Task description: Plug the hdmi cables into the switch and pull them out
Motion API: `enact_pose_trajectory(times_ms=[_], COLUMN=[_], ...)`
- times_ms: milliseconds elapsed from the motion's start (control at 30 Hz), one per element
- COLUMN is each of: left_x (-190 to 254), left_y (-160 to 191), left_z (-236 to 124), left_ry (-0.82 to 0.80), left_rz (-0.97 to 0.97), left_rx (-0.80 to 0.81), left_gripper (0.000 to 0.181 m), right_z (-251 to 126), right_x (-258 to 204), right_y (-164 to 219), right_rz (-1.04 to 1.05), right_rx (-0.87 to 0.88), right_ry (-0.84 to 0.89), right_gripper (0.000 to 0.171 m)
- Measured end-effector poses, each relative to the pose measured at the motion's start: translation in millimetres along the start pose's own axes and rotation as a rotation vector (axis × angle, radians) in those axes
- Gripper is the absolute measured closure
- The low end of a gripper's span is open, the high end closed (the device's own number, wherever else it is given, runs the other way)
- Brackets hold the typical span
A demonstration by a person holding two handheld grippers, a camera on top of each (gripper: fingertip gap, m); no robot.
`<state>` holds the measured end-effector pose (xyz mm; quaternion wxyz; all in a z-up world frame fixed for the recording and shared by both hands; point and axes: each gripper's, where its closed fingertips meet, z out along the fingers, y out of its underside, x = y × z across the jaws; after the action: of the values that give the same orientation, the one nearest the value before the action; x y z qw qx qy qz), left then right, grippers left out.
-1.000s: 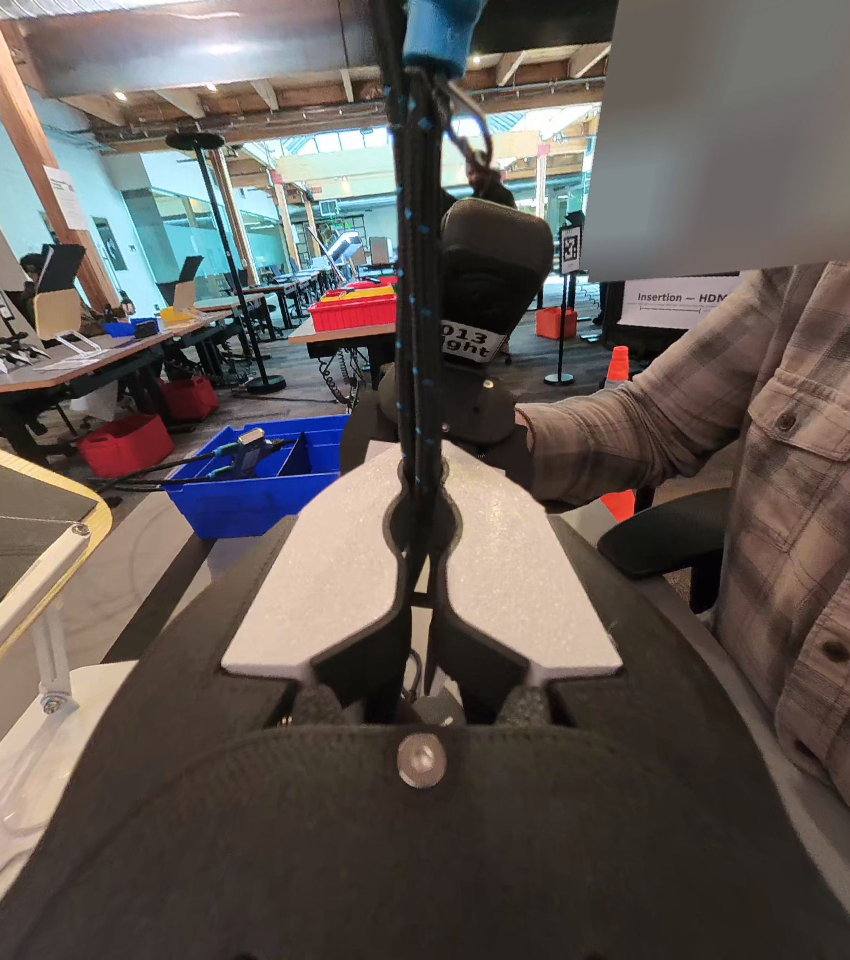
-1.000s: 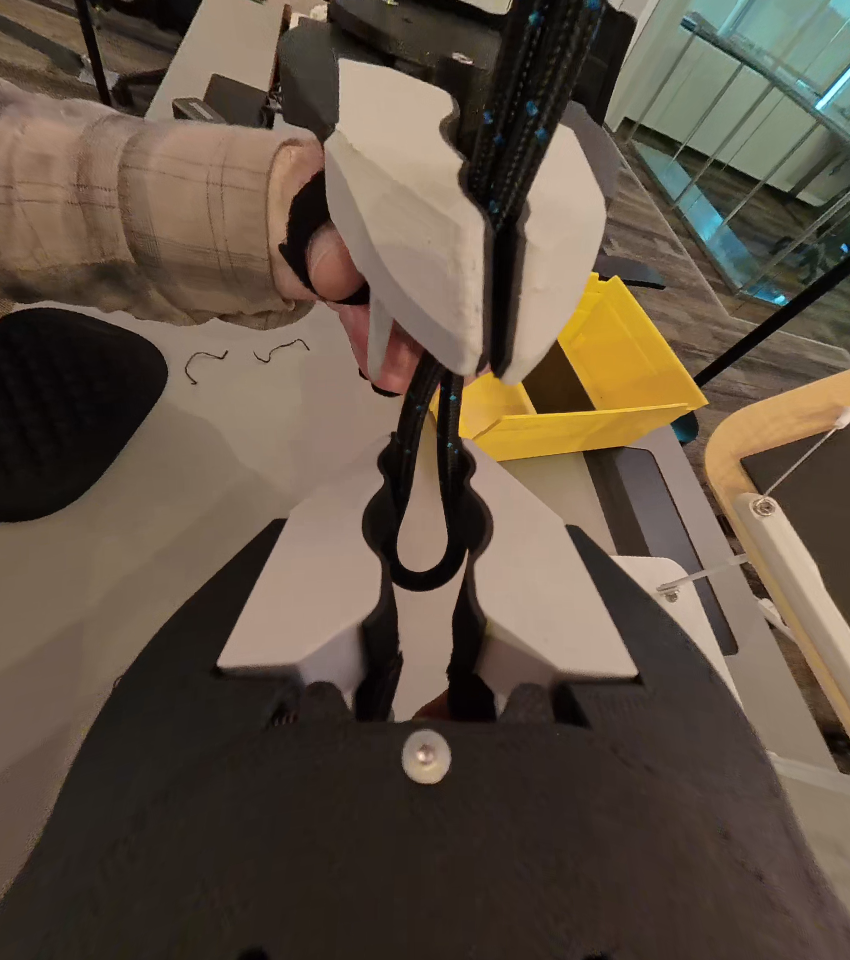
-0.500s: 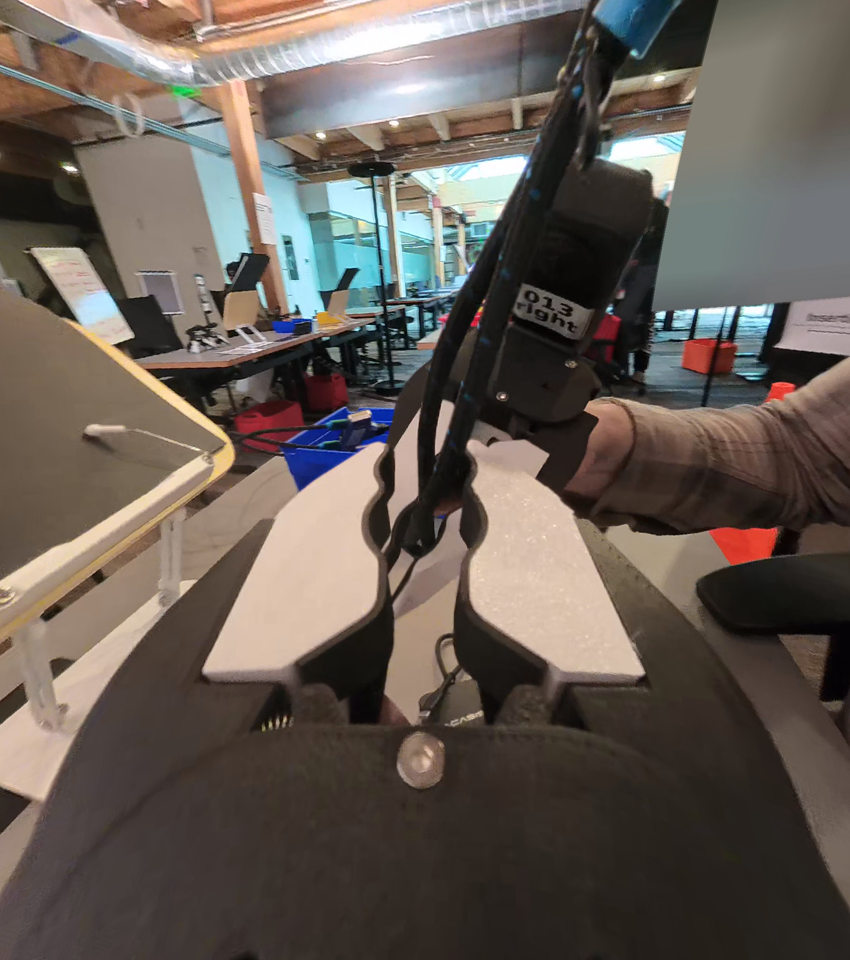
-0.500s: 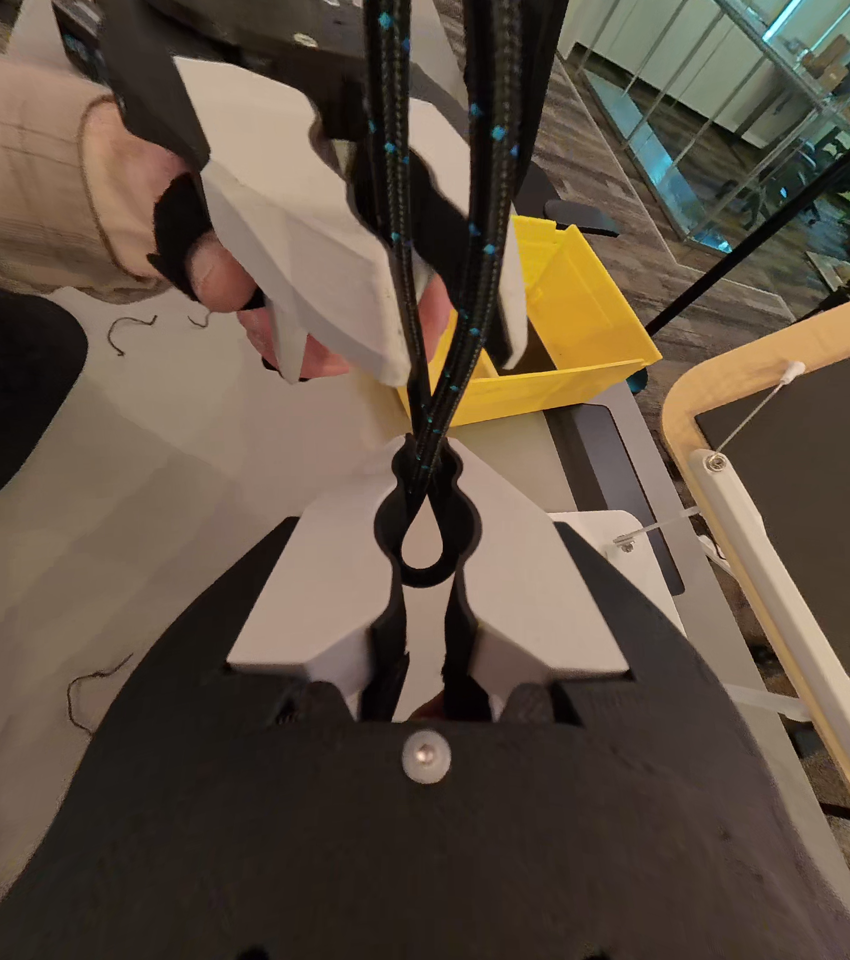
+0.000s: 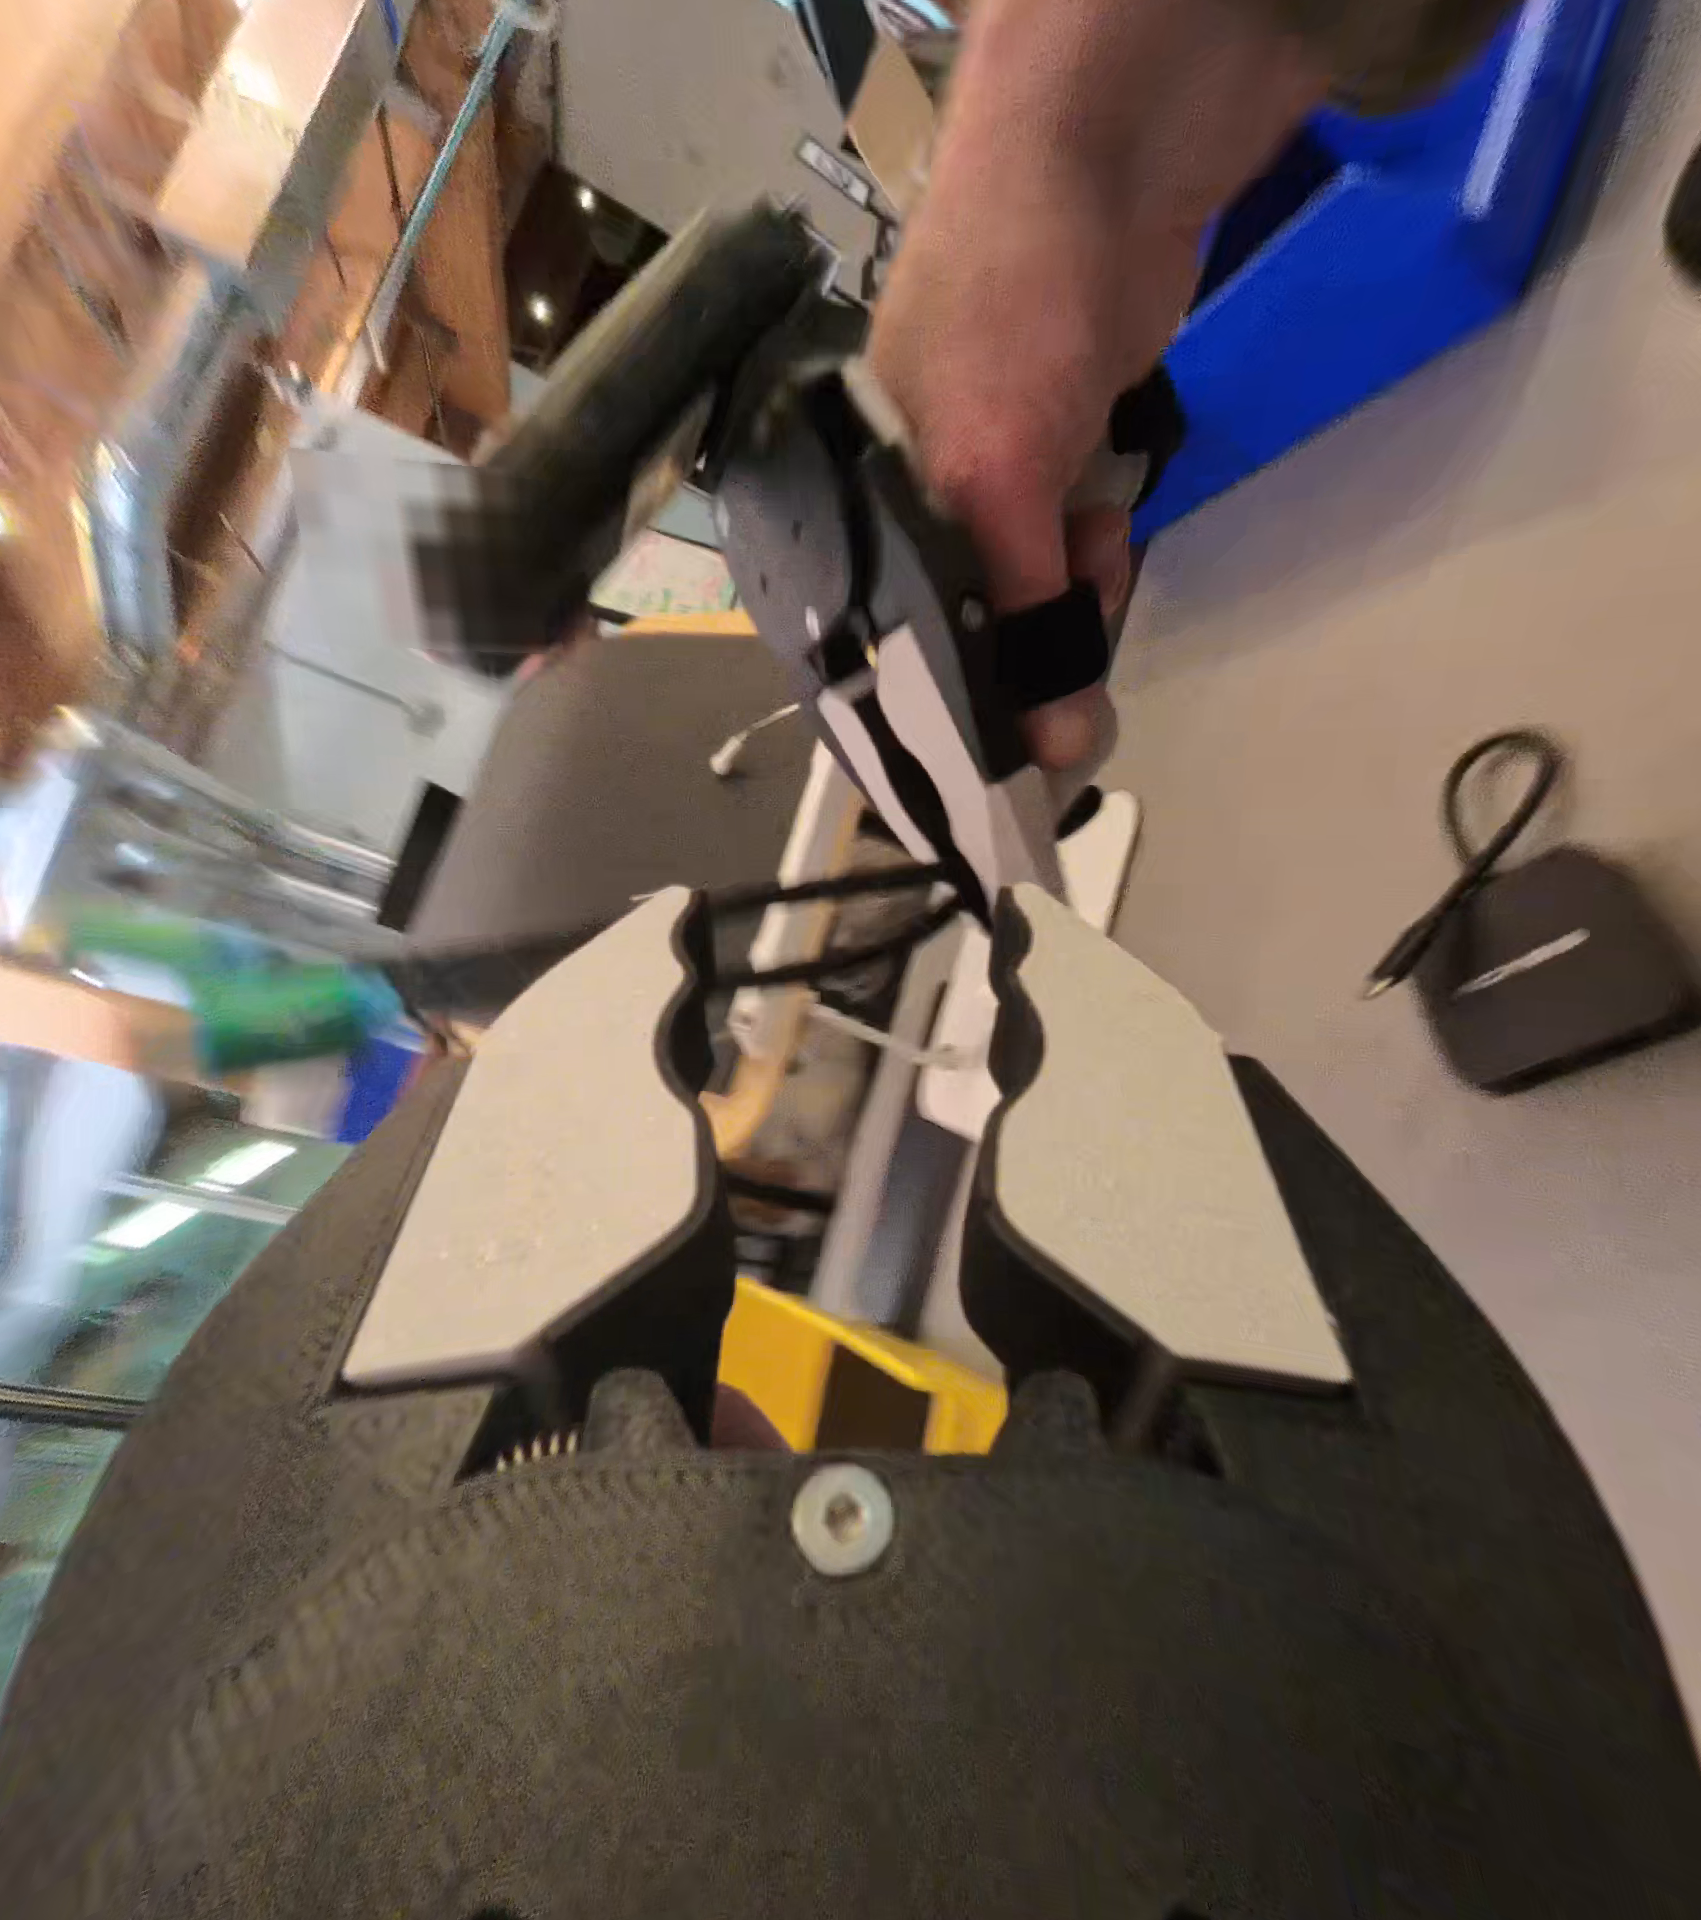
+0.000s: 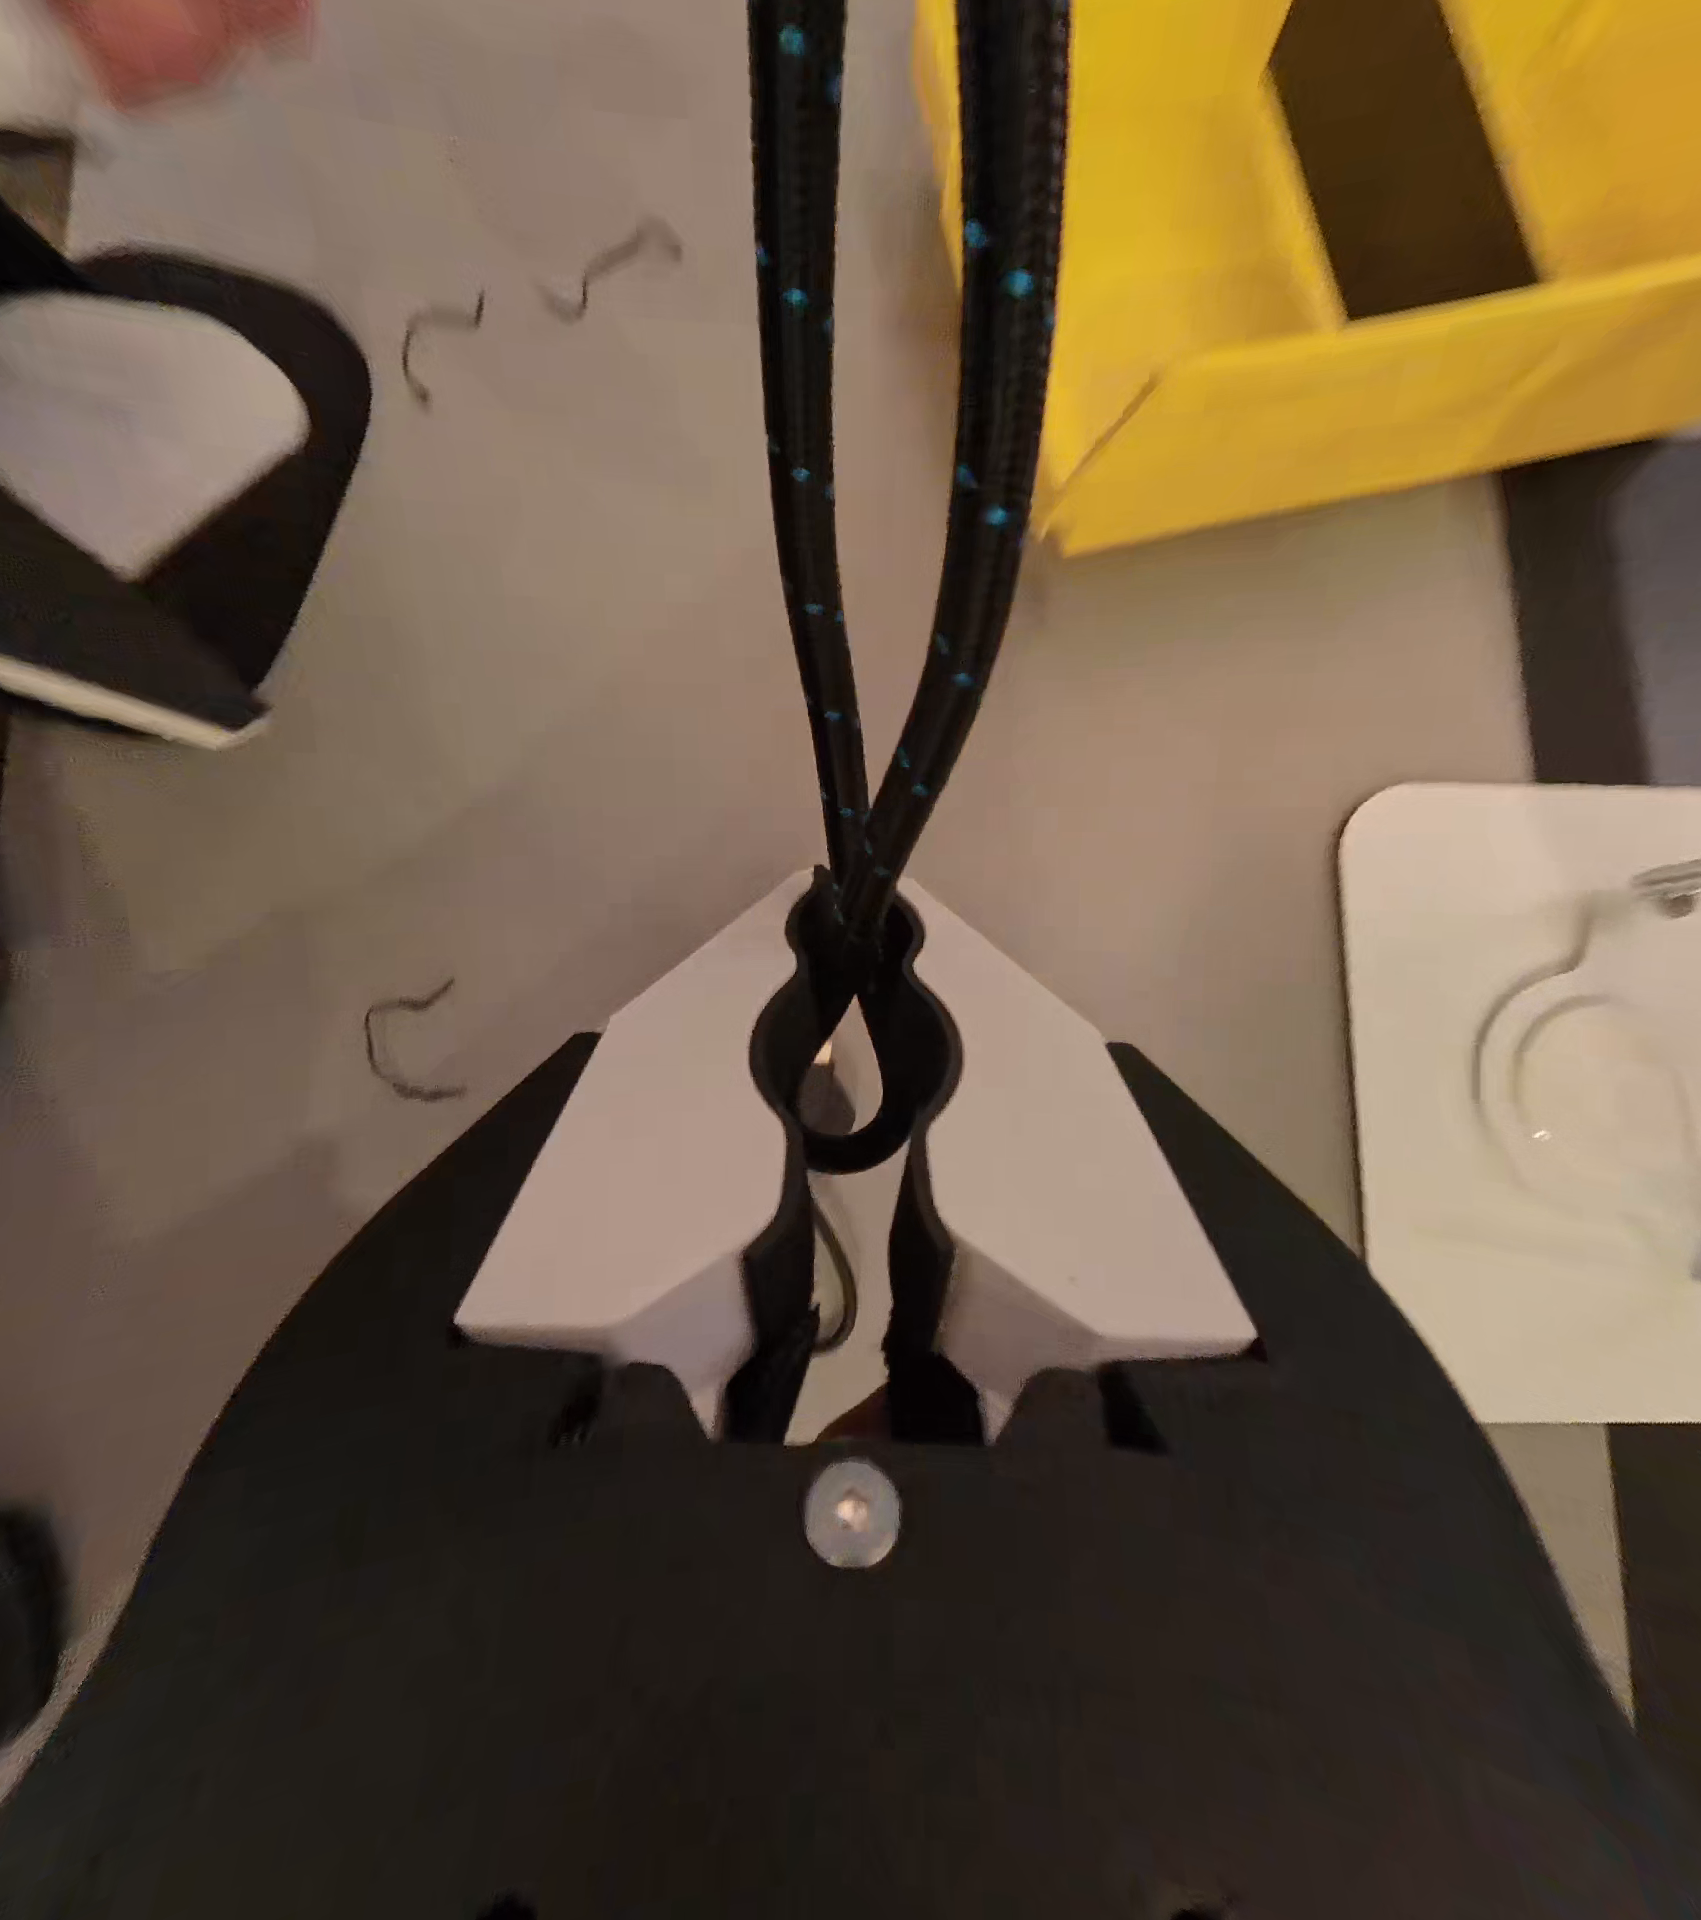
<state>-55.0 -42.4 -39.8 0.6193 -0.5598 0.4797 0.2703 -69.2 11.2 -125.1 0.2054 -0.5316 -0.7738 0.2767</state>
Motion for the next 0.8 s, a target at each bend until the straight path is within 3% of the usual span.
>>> enact_pose_trajectory(times_ms=[67, 167, 300, 433, 533, 600, 667, 800], left_x=[2.5, 27.4, 40.5, 55.1, 57.4, 67.1, 72.1, 78.6], left_y=[-0.9, 30.4, 49.7, 49.7, 76.6, 85.1, 89.4, 92.1], left_z=[13.2, 31.8, 41.8, 52.6, 60.3, 62.9, 64.1, 66.6], left_ry=[0.028, 0.217, 0.270, 0.285, 0.288, 0.327, 0.334, 0.331], left_rz=[0.163, 0.208, 0.375, 0.501, 0.579, 0.596, 0.623, 0.615], left_rx=[-0.081, -0.300, -0.407, -0.408, -0.549, -0.562, -0.569, -0.554], left_gripper=[0.124, 0.117, 0.115, 0.117, 0.117, 0.128, 0.150, 0.165], right_z=[8.2, 18.4, 23.8, 29.1, 34.6, 38.5, 41.0, 41.9], right_x=[-4.0, -6.4, -14.0, -12.1, -17.3, -23.0, -26.2, -26.3], right_y=[15.0, 33.3, 41.4, 48.4, 54.9, 58.0, 59.8, 65.6], right_rz=[0.016, 0.029, 0.054, 0.068, 0.051, 0.033, 0.022, 0.018], right_rx=[-0.082, -0.172, -0.215, -0.262, -0.321, -0.352, -0.375, -0.404], right_ry=[-0.065, -0.103, -0.145, -0.155, -0.166, -0.179, -0.182, -0.199], right_gripper=[0.169, 0.169, 0.169, 0.168, 0.169, 0.169, 0.169, 0.166])
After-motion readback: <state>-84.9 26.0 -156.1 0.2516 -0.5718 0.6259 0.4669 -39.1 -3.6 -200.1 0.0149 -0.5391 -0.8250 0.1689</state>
